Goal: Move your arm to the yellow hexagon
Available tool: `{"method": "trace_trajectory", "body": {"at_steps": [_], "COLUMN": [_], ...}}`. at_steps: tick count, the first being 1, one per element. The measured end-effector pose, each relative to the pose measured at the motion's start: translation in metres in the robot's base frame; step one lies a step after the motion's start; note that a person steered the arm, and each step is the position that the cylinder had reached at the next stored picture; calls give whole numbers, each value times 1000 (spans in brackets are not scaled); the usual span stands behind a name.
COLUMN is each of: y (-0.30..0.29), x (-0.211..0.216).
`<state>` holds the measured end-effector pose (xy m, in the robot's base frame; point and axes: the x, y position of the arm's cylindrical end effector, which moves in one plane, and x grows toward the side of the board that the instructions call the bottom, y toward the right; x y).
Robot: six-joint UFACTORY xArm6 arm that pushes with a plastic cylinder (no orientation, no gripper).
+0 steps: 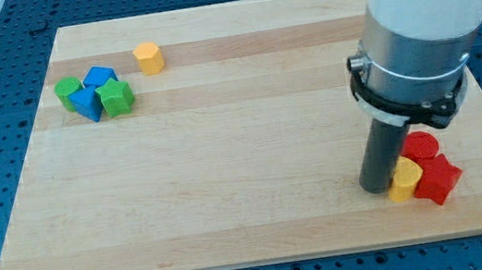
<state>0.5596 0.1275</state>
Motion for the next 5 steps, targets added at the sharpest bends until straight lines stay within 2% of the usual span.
{"method": "trace_trajectory", "body": {"at_steps": [2, 4, 5], "y": [-21, -29, -29], "x": [-17, -85, -103]}}
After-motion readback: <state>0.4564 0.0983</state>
